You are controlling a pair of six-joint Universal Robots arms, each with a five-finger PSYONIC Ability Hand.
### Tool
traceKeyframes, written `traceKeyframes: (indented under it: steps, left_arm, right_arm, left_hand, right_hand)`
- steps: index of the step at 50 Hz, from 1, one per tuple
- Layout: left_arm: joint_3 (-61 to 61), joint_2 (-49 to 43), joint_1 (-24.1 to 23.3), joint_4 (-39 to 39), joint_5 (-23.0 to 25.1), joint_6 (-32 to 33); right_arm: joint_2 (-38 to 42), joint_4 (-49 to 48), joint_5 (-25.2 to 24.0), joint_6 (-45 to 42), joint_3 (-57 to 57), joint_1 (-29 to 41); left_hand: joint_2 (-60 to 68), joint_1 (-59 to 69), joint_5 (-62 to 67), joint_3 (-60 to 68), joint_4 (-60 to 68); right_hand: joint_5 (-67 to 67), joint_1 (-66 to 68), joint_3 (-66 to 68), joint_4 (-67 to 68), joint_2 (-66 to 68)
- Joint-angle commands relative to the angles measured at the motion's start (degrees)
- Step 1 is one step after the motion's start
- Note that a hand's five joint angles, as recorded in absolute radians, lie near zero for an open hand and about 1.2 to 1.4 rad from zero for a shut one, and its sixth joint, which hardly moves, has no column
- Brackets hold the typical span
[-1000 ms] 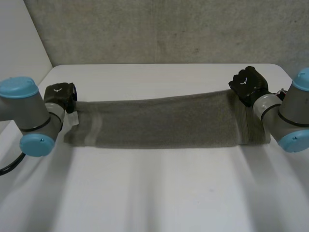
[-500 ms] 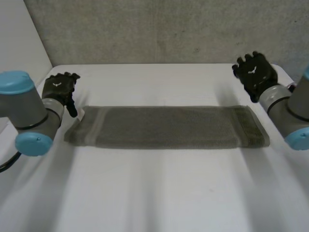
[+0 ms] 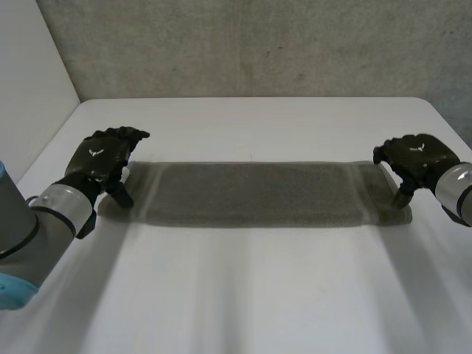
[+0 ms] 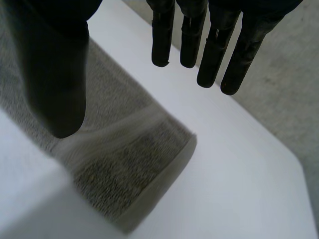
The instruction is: Fold the towel.
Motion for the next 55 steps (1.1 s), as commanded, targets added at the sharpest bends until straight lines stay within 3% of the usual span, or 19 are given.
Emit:
traceKeyframes:
  steps: [1, 14, 17, 19, 26, 33, 35, 36, 38, 49, 55]
  left_arm:
    - [-1.65, -0.35, -0.24, 3.13, -0.26, -0.74]
    - [-1.56, -0.43, -0.15, 3.31, -0.35, -0.83]
    - [-1.65, -0.43, -0.15, 3.31, -0.35, -0.83]
    - [-1.65, -0.43, -0.15, 3.31, -0.35, -0.83]
    - [-1.65, -0.43, -0.15, 3.31, -0.35, -1.09]
    - [-1.74, -0.43, -0.15, 3.31, -0.43, -1.09]
    - [-1.74, -0.43, -0.06, 3.31, -0.43, -1.09]
    - [-1.91, -0.43, -0.06, 3.31, -0.43, -1.09]
    - [-1.92, -0.35, -0.15, 3.31, -0.43, -1.09]
    - [-1.92, -0.26, -0.06, 3.31, -0.35, -1.09]
    - [-1.92, -0.26, -0.06, 3.31, -0.35, -1.09]
  right_arm:
    - [4.31, -4.16, -2.54, -0.53, 1.72, -2.19]
    - [10.38, -5.74, -2.1, -1.24, 0.49, -2.28]
    - [11.08, -6.62, -1.92, -1.24, 0.13, -2.28]
    - [11.61, -6.97, -1.83, -1.24, -0.3, -2.63]
    - [12.39, -6.71, -1.57, -1.15, -1.88, -3.42]
    - [14.6, -6.36, -1.48, -1.15, -2.41, -3.69]
    - [14.6, -6.36, -1.48, -1.15, -2.15, -3.69]
    - [14.6, -6.36, -1.48, -1.15, -2.15, -3.69]
    - [13.98, -6.36, -1.48, -1.15, -1.54, -3.95]
    - [13.45, -6.27, -1.92, -0.71, -0.57, -4.39]
    - [14.07, -6.45, -2.19, -0.97, -1.27, -4.39]
  left_hand:
    - [0.5, 0.3, -1.57, 0.44, 0.56]
    - [0.5, 0.3, -1.57, 0.44, 0.56]
    - [0.5, 0.3, -1.57, 0.44, 0.56]
    - [0.5, 0.3, -1.57, 0.44, 0.56]
    - [0.5, 0.3, -1.57, 0.44, 0.56]
    - [0.5, 0.3, -1.57, 0.44, 0.56]
    - [0.5, 0.3, -1.57, 0.44, 0.56]
    - [0.5, 0.3, -1.57, 0.44, 0.56]
    - [0.5, 0.3, -1.57, 0.44, 0.56]
    - [0.5, 0.3, -1.57, 0.44, 0.56]
    - [0.5, 0.3, -1.57, 0.44, 0.56]
  right_hand:
    - [0.56, 1.79, 1.24, 1.08, 1.74]
    - [4.76, 6.0, 5.44, 5.29, 5.94]
    - [10.14, 11.38, 10.82, 10.67, 11.33]
    - [24.37, 25.6, 25.05, 24.9, 25.55]
    - [36.04, 37.28, 36.72, 36.57, 37.23]
    - [29.99, 31.23, 30.67, 30.52, 31.18]
    - [9.76, 11.0, 10.44, 10.29, 10.95]
    - [9.64, 10.88, 10.32, 10.17, 10.82]
    - [-6.8, -5.56, -6.12, -6.27, -5.61]
    - [-5.67, -4.43, -4.99, -5.14, -4.49]
    - [3.2, 4.44, 3.88, 3.73, 4.38]
